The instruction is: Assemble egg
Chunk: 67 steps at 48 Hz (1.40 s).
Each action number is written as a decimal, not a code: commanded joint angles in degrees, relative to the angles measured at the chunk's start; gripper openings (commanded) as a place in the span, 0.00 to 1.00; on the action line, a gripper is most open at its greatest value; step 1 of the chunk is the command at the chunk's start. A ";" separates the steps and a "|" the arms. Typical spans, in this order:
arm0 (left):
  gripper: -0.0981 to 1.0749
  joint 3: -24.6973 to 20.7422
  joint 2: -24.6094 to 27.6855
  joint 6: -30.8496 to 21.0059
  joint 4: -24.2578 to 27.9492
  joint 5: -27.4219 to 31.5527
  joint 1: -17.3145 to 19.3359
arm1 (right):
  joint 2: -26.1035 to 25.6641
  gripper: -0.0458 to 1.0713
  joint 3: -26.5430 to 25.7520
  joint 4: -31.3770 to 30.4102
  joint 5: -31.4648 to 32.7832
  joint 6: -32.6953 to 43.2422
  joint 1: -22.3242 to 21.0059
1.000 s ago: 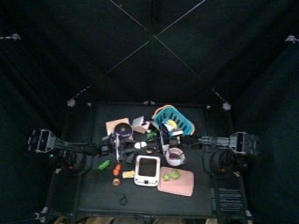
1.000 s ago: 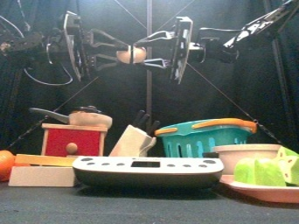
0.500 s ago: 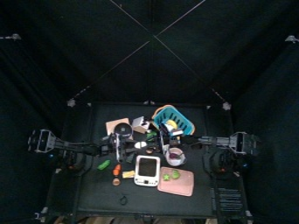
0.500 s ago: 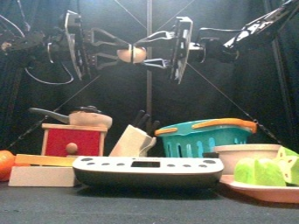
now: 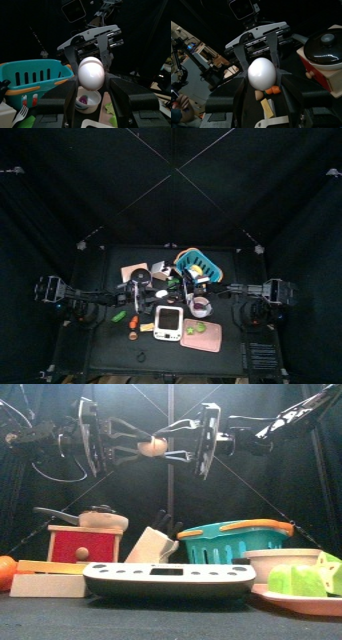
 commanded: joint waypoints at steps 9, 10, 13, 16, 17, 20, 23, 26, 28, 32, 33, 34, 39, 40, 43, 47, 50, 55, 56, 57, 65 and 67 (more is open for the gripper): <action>0.65 -0.79 -0.62 0.09 0.00 -1.05 0.09 | -1.93 0.61 -1.67 0.00 -0.44 -0.18 -0.35; 0.65 -0.79 -0.62 0.09 0.09 -1.05 0.09 | -2.02 0.61 -1.67 0.00 -0.53 -0.18 -0.35; 0.65 -0.79 -0.62 0.09 0.09 -1.05 0.09 | -1.93 0.61 -1.76 0.00 -0.53 -0.18 -0.35; 0.65 -0.88 -0.35 0.09 0.09 -1.05 0.09 | -1.93 0.61 -1.85 0.00 -0.44 -0.18 -0.35; 0.65 -0.88 -0.35 0.09 0.09 -1.05 0.09 | -1.93 0.61 -1.76 0.00 -0.53 -0.18 -0.35; 0.65 -0.97 -0.18 0.09 0.00 -1.05 0.18 | -1.93 0.61 -1.85 0.00 -0.62 -0.18 -0.35; 0.65 -1.14 -0.09 0.09 0.00 -1.05 0.35 | -1.93 0.61 -1.93 0.00 -0.79 -0.18 -0.35; 0.65 -1.23 -0.09 0.09 0.09 -1.05 0.35 | -1.76 0.61 -1.93 0.00 -1.05 -0.18 -0.35; 0.65 -1.41 0.00 0.09 0.09 -1.05 0.35 | -1.67 0.61 -1.85 0.00 -1.32 -0.18 -0.35; 0.65 -1.58 0.18 0.09 0.09 -1.05 0.35 | -1.58 0.61 -1.93 0.00 -1.76 -0.18 -0.35; 0.65 -1.58 0.26 0.09 0.18 -1.05 0.35 | -1.41 0.61 -2.02 0.00 -1.93 -0.18 -0.35; 0.65 -1.67 0.26 0.09 0.18 -1.05 0.35 | -1.32 0.61 -2.11 0.00 -2.11 -0.18 -0.35; 0.65 -1.93 0.62 0.09 0.18 -1.14 0.44 | -0.88 0.61 -2.37 0.00 -2.46 -0.18 -0.35; 0.65 -1.93 0.70 0.09 0.18 -1.14 0.44 | -0.79 0.61 -2.37 0.00 -2.46 -0.18 -0.35; 0.65 -1.93 0.70 0.09 0.18 -1.41 0.44 | -0.62 0.61 -2.55 0.00 -2.46 -0.18 -0.35; 0.65 -1.85 0.70 0.18 0.18 -1.67 0.53 | -0.53 0.61 -2.46 0.00 -2.46 -0.18 -0.35; 0.65 -1.67 0.70 0.18 0.18 -1.76 0.53 | -0.53 0.61 -2.46 0.00 -2.46 -0.18 -0.35; 0.66 -1.49 0.70 0.18 0.70 -1.93 0.26 | -0.53 0.61 -2.20 -0.09 -2.46 -0.18 -0.35; 0.66 -1.49 0.70 0.18 0.97 -1.93 0.26 | -0.53 0.61 -2.11 -0.09 -2.46 -0.18 -0.35; 0.67 -1.41 0.70 0.09 1.32 -1.93 0.18 | -0.53 0.61 -2.11 -0.09 -2.46 -0.18 -0.35; 0.77 -0.97 0.70 0.00 1.49 -1.93 0.26 | -0.53 0.61 -1.67 -0.09 -2.55 -0.18 -0.35; 0.80 -0.70 0.53 0.00 1.32 -1.93 0.26 | -0.53 0.61 -1.58 0.00 -2.55 -0.18 -0.35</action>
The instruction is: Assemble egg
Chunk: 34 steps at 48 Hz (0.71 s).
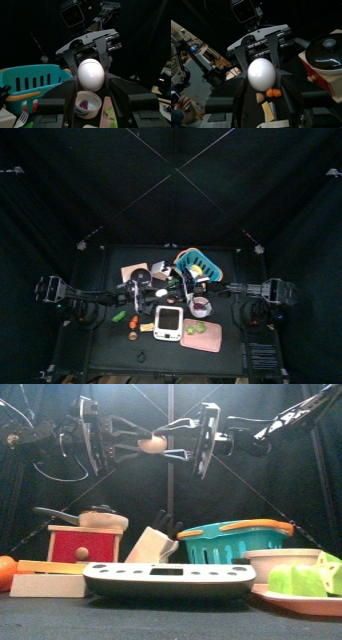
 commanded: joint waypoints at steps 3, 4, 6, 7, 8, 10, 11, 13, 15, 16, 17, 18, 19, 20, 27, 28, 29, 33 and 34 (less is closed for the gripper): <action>0.86 -0.09 -0.70 -0.09 -0.53 -0.62 -0.09 | -1.23 0.61 -0.44 0.18 -0.35 -0.18 -0.09; 0.88 0.00 -0.79 -0.09 -0.79 -0.70 -0.09 | -1.32 0.61 -0.26 0.09 -0.35 -0.18 -0.09; 0.91 0.26 -1.05 -0.09 -1.05 -0.62 -0.09 | -1.41 0.61 -0.09 0.09 -0.44 -0.18 -0.09; 0.92 0.35 -1.23 -0.09 -1.23 -0.70 -0.09 | -1.49 0.61 -0.09 0.09 -0.35 -0.18 -0.09; 0.93 0.44 -1.32 0.00 -1.32 -0.70 -0.09 | -1.49 0.61 0.00 0.18 -0.35 -0.18 -0.09; 0.95 0.70 -1.67 0.00 -1.67 -0.79 -0.09 | -1.58 0.61 0.18 0.18 -0.44 -0.18 -0.09; 0.96 0.79 -1.76 0.00 -1.76 -0.79 -0.09 | -1.58 0.61 0.18 0.18 -0.35 -0.18 -0.09; 0.96 0.97 -1.93 0.00 -1.67 -0.88 -0.09 | -1.67 0.61 0.18 0.18 -0.35 -0.18 -0.09; 0.96 1.05 -2.11 0.00 -1.67 -0.97 -0.09 | -1.67 0.61 0.26 0.18 -0.35 -0.18 -0.09; 0.96 1.14 -2.20 0.00 -1.67 -1.14 -0.09 | -1.67 0.61 0.18 0.18 -0.35 -0.18 -0.09; 0.96 1.23 -2.29 0.00 -1.67 -1.23 -0.09 | -1.67 0.61 0.18 0.18 -0.44 -0.18 -0.09; 0.96 1.32 -2.29 0.00 -1.76 -1.23 -0.09 | -1.67 0.61 0.18 0.18 -0.35 -0.18 -0.09; 0.96 1.49 -2.46 -0.09 -1.76 -1.32 -0.09 | -1.67 0.61 0.18 0.18 -0.44 -0.18 -0.09; 0.96 1.58 -2.46 0.00 -1.76 -1.41 -0.09 | -1.67 0.61 0.26 0.18 -0.35 -0.18 -0.09; 0.96 2.20 -2.72 -0.09 -1.76 -1.85 -0.09 | -1.58 0.61 0.70 0.18 -0.35 -0.09 -0.09; 0.96 2.37 -2.72 -0.09 -1.76 -1.85 -0.09 | -1.67 0.61 0.97 0.26 -0.35 0.00 -0.09; 0.96 2.46 -2.72 -0.09 -1.76 -1.76 -0.18 | -1.76 0.61 1.41 0.44 -0.35 0.00 -0.09; 0.96 2.81 -2.81 -0.09 -1.67 -1.85 -0.18 | -2.55 0.61 2.81 0.62 -0.26 0.26 0.26; 0.96 2.99 -2.90 -0.09 -1.67 -1.85 -0.18 | -2.81 0.61 3.25 0.79 -0.26 0.44 0.35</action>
